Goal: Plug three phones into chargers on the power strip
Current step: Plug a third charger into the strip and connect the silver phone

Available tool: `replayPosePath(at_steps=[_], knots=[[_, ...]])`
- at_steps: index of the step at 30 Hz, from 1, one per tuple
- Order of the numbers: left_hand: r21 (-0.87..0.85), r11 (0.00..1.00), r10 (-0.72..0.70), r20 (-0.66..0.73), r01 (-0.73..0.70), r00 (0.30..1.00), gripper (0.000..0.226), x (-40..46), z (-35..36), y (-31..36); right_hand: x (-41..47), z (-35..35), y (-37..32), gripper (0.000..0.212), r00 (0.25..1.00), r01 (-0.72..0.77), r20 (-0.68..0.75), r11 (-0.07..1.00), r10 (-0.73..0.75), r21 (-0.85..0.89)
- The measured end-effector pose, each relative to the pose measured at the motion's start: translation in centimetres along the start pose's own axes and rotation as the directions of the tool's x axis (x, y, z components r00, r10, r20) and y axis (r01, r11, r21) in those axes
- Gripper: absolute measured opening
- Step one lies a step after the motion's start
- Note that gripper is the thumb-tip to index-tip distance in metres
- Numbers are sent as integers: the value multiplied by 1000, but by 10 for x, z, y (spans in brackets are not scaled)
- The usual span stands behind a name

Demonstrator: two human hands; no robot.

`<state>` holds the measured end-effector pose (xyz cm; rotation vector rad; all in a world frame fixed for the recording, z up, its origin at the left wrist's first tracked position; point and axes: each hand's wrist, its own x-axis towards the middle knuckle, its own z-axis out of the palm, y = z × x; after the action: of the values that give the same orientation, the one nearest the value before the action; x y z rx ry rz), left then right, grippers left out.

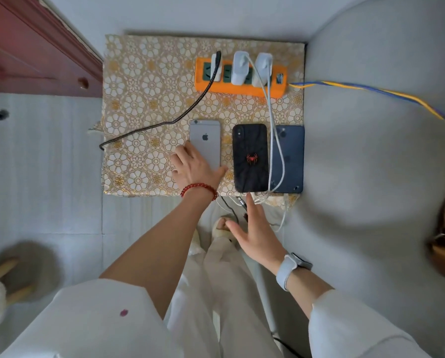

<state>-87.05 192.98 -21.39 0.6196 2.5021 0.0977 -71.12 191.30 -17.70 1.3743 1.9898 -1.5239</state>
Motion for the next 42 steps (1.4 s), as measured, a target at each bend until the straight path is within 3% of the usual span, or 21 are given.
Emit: replayPosePath(at_steps=[4,8,10,12,16,28,32,38,42], knots=[[-32,999,-32,65,34,997,85,3,-10,8,2,-1,3,33,991,42,-126,996,-52,-79],[-162,980,-71,248,114,966,85,6,-28,9,-3,0,-16,17,963,62,-266,997,-45,53],[-367,891,-102,413,267,905,75,4,-40,5,-6,2,-27,15,956,68,-292,983,-15,173],[-513,724,-128,558,462,820,64,-2,-52,0,-10,2,-39,16,950,70,-311,963,16,262],[-552,505,-117,718,663,686,60,-12,-67,-12,-17,2,-55,26,968,59,-249,933,33,354],[-623,332,-110,721,708,685,51,-28,-82,-17,-14,7,-67,33,956,87,-293,961,-6,263],[-647,327,-139,688,689,712,66,-32,-79,-20,-13,9,-65,38,955,85,-296,975,-20,206],[-686,296,-141,656,664,741,71,-35,-73,-21,-11,11,-60,37,970,33,-236,940,51,340],[-660,254,-143,697,707,702,68,-35,-77,-19,-10,10,-59,37,979,3,-185,901,86,435]])
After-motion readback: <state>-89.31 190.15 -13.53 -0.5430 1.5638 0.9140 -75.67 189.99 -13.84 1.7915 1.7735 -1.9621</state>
